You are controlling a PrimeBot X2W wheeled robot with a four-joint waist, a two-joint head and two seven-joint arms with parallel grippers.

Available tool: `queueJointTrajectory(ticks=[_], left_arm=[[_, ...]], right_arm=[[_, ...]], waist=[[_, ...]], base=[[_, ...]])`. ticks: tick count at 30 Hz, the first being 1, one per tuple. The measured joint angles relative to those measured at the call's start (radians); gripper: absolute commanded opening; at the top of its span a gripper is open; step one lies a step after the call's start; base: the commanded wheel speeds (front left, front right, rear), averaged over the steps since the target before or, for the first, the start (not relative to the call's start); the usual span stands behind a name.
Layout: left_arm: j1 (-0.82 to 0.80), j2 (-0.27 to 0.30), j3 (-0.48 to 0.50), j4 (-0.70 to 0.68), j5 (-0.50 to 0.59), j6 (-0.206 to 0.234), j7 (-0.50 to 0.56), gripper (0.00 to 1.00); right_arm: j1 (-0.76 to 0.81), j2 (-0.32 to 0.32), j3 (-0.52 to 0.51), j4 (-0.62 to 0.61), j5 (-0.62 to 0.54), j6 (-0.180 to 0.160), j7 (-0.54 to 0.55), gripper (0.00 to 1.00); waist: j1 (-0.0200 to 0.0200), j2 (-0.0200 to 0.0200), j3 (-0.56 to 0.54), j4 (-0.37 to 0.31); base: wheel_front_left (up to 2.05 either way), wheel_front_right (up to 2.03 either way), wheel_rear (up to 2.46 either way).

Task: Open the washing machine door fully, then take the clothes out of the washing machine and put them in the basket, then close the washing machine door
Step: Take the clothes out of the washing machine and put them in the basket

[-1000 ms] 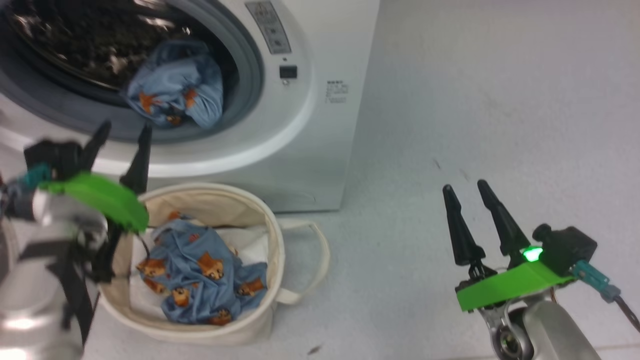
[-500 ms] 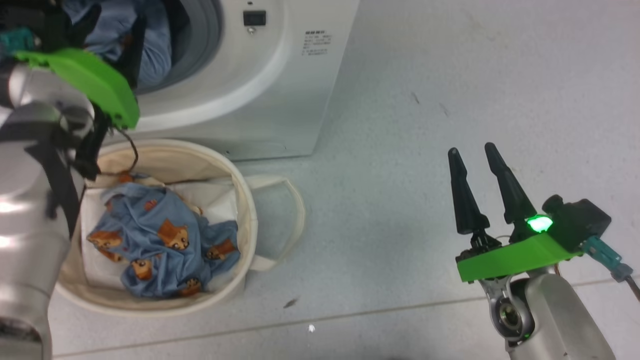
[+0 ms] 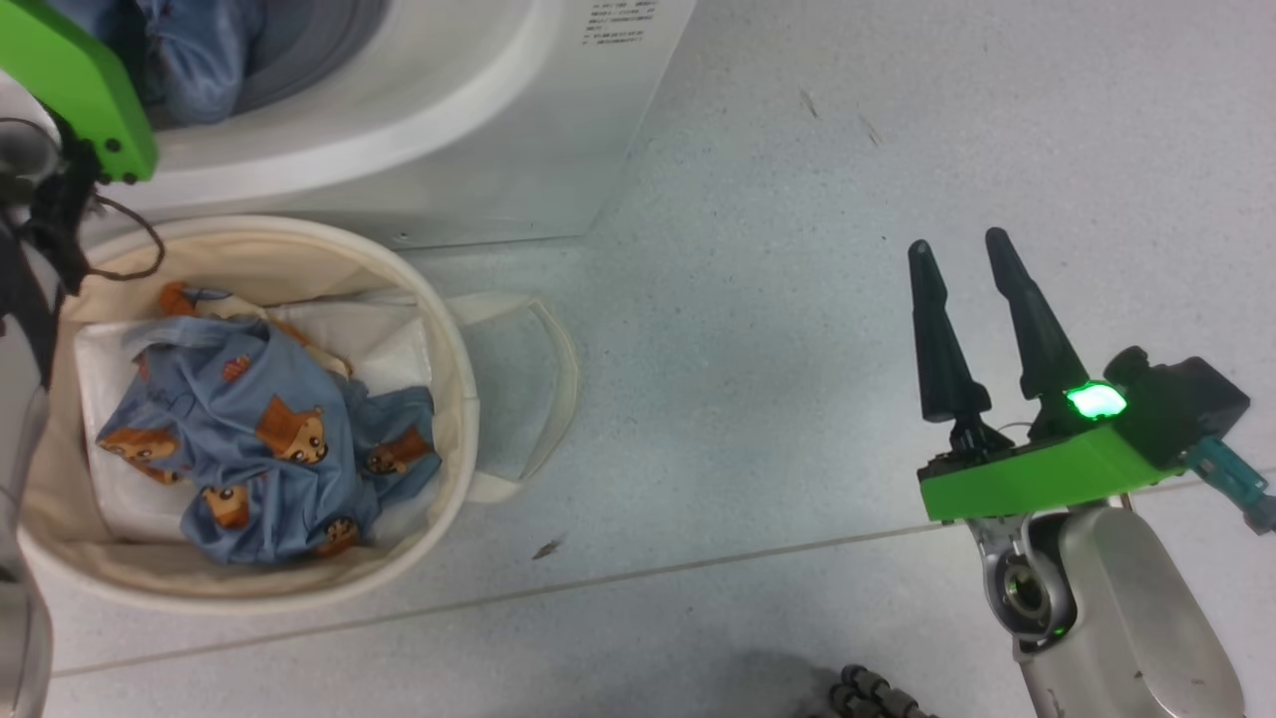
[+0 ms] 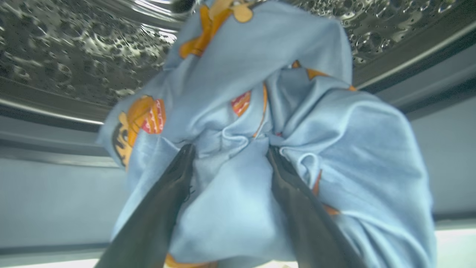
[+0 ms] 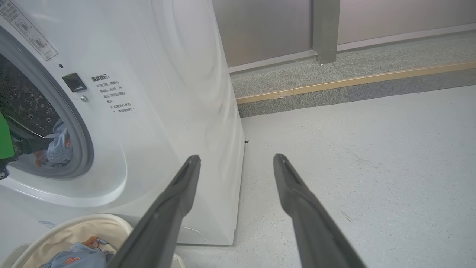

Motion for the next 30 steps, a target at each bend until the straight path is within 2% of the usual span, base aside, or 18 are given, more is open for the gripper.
queueJointTrajectory(ticks=[9,10,11,19,30], left_arm=[[-0.008,-0.007,-0.050,-0.005,-0.073,0.000,0.040,1.00],[-0.009,-0.006,-0.056,-0.003,-0.072,0.000,0.041,0.89],[-0.009,-0.006,-0.061,-0.003,-0.072,0.000,0.035,0.00],[0.009,-0.031,-0.084,0.013,-0.114,0.000,-0.040,0.00],[0.144,-0.036,-0.152,-0.039,-0.135,0.000,-0.258,0.00]], right_arm=[[0.000,0.004,-0.004,-0.006,0.000,0.000,0.000,1.00],[0.000,0.004,-0.005,-0.007,0.000,0.000,0.000,1.00],[0.000,0.004,-0.007,-0.008,0.000,0.000,0.000,1.00],[0.000,0.003,-0.013,-0.003,-0.007,0.000,0.000,1.00],[0.012,-0.015,0.004,0.042,-0.002,0.000,0.000,1.00]], waist=[[0.0000,0.0000,0.031,-0.005],[0.0000,0.0000,0.034,-0.005],[0.0000,0.0000,0.035,-0.003],[0.0000,0.0000,-0.001,0.019],[-0.0001,0.0000,-0.130,0.040]], base=[[0.00,0.00,0.00],[0.00,0.00,0.00],[0.00,0.00,0.00],[0.00,0.00,0.00],[0.00,0.00,0.00]])
